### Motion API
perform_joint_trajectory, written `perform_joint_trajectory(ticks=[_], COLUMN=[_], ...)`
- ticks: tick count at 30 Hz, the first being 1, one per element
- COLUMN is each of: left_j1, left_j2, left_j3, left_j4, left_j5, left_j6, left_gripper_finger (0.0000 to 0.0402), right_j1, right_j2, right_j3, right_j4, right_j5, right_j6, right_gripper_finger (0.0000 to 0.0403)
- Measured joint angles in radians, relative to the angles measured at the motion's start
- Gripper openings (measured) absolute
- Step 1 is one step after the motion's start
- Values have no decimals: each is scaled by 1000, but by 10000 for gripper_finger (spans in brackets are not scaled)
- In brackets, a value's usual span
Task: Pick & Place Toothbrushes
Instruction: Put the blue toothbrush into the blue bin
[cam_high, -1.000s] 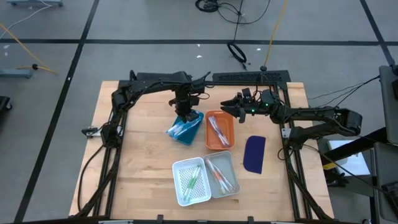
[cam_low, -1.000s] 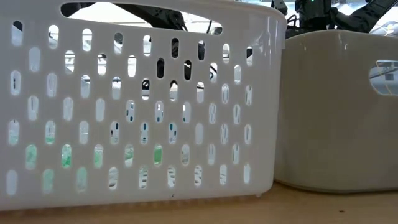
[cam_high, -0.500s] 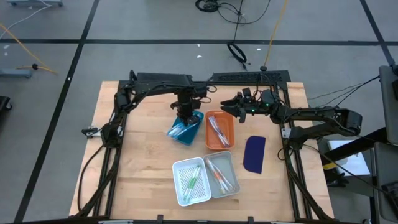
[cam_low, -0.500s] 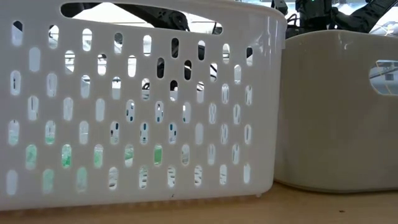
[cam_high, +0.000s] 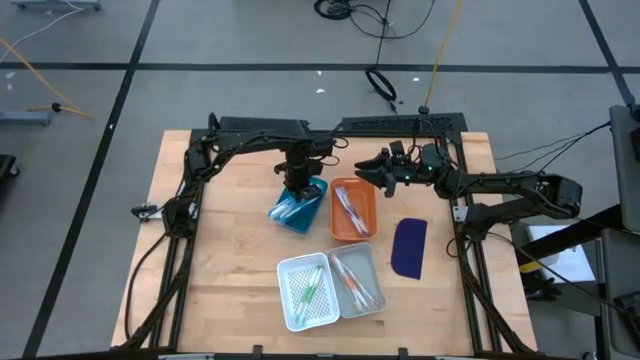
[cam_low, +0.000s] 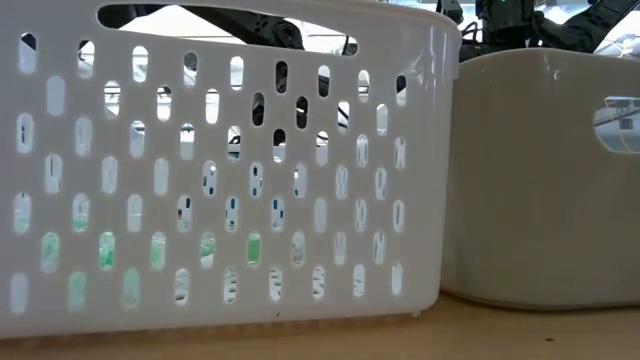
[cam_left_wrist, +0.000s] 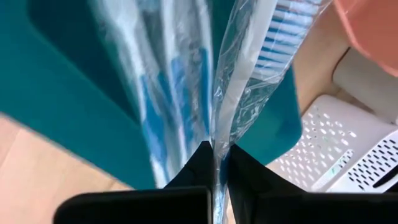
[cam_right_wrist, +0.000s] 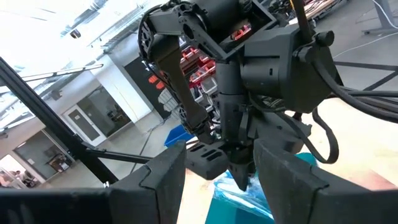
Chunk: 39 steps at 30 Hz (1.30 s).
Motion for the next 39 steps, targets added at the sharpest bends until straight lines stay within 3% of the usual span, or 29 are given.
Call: perform_joint_trajectory(ticks=[11,29,39], left_j1=[-1,-1,1], left_j2=[0,0,0], left_j3=[0,0,0], left_j4=[-70,-57,-61], left_j5=[-65,-65,-65], left_j6=[32,35,39], left_gripper_finger=[72,85,174], right_j1=[0,-1,-1], right_j2=[0,0,0], right_j3=[0,0,0], right_j4=[11,25,25], right_j5=[0,0,0], right_j6=[0,1,1], right_gripper_finger=[181,181,180])
